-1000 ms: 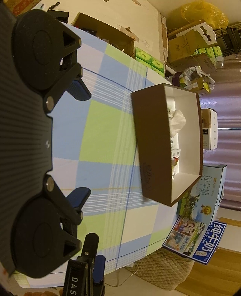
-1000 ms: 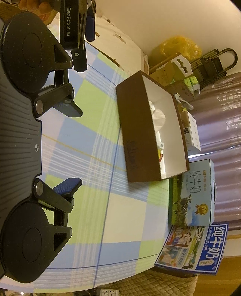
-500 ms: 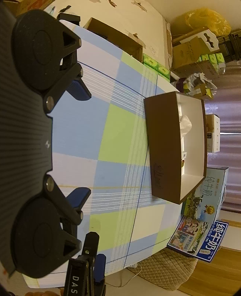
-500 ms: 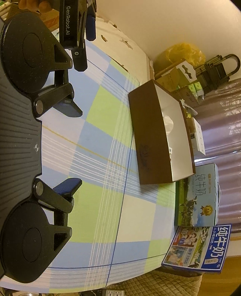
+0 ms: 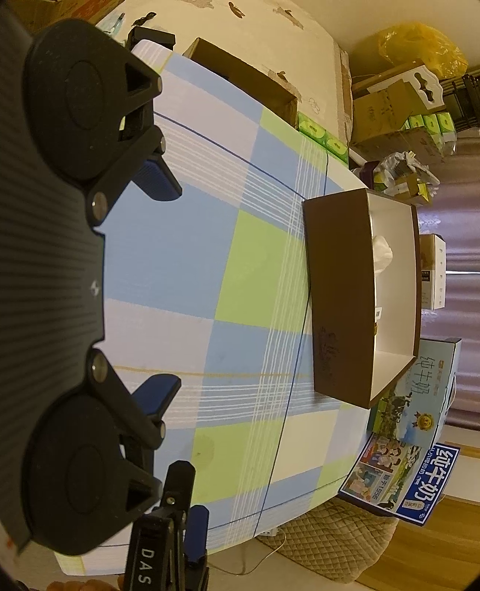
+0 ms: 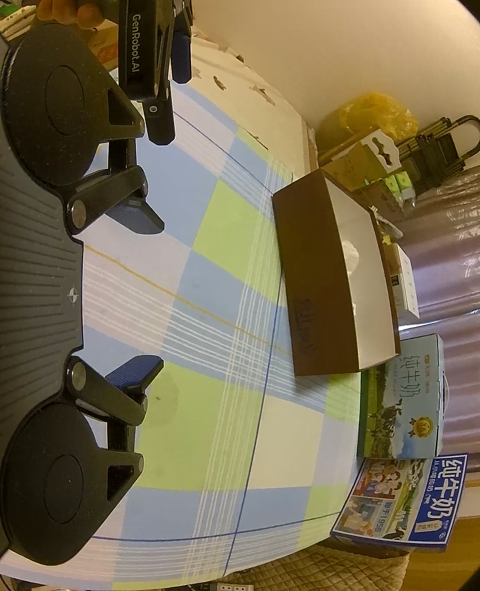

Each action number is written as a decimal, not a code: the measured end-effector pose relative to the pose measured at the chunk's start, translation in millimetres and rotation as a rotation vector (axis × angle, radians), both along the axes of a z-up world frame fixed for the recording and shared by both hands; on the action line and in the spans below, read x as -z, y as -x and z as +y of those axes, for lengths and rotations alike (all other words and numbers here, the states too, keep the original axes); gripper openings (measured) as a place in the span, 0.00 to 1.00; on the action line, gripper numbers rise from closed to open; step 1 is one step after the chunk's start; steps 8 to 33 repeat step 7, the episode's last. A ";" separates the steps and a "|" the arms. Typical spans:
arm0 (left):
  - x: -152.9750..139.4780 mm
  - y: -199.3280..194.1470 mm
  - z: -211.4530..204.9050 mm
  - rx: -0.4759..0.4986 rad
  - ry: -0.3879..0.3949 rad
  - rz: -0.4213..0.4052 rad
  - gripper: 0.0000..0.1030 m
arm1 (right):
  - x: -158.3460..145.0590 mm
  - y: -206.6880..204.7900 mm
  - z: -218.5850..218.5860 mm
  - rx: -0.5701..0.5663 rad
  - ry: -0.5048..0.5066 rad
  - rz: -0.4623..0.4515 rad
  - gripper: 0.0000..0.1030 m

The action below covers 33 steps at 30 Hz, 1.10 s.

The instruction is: Organize objects

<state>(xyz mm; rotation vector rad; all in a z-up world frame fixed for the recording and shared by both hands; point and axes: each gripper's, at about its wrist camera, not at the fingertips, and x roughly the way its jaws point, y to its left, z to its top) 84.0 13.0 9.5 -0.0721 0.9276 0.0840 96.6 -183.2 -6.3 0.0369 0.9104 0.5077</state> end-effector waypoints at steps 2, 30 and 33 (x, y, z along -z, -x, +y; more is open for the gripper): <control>-0.4 -0.2 -1.7 0.001 -0.001 -0.002 0.96 | -0.2 0.2 -1.2 0.000 -0.002 0.000 0.68; -1.0 -4.2 -5.6 0.005 -0.004 -0.003 0.96 | -0.3 -2.2 -2.1 -0.002 -0.006 -0.002 0.68; -1.0 -4.2 -5.6 0.005 -0.004 -0.003 0.96 | -0.3 -2.2 -2.1 -0.002 -0.006 -0.002 0.68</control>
